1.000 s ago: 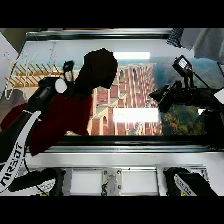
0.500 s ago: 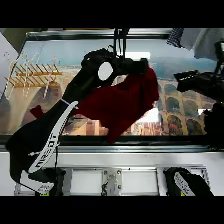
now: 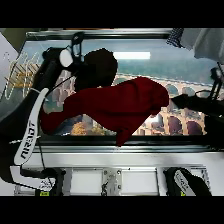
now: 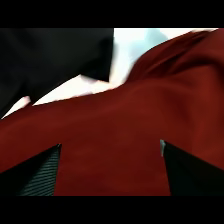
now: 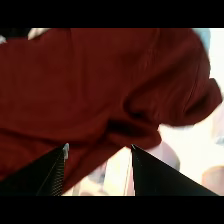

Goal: Fold the clothes and pants, and hang the long-sleeved shirts on hangers.

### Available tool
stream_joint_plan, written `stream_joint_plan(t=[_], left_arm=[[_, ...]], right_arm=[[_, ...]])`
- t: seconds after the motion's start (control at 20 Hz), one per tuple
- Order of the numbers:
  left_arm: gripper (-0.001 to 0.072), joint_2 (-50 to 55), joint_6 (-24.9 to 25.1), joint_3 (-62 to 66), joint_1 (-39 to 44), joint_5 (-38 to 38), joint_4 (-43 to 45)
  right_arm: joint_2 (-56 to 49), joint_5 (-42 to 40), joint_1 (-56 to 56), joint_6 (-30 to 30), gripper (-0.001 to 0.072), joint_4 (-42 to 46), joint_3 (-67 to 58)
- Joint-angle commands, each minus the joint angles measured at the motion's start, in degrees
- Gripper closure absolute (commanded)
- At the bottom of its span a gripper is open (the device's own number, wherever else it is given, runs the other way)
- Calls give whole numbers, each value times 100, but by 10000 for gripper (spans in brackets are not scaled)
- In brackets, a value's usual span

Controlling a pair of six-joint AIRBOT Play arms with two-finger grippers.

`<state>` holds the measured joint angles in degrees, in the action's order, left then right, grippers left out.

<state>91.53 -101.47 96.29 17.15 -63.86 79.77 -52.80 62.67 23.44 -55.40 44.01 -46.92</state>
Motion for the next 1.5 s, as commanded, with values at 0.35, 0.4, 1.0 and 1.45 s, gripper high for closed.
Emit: stream_joint_plan(t=[0.35, 0.4, 1.0, 1.45], left_arm=[[23, -455, 444, -3504, -2374, 44, -44], [22, -411, 466, -3602, -2387, 131, -39], [24, -302, 564, -3626, -1847, 721, -31], [689, -1233, 551, -3145, -2002, 577, -26]], right_arm=[[-684, -280, -2011, -496, 198, -81, 1987], [-813, -448, -2374, -492, 76, -212, 1987], [-2457, -2046, -4937, -490, 68, -1827, 1252], [-2199, -1373, -4367, -953, 684, -302, 186]])
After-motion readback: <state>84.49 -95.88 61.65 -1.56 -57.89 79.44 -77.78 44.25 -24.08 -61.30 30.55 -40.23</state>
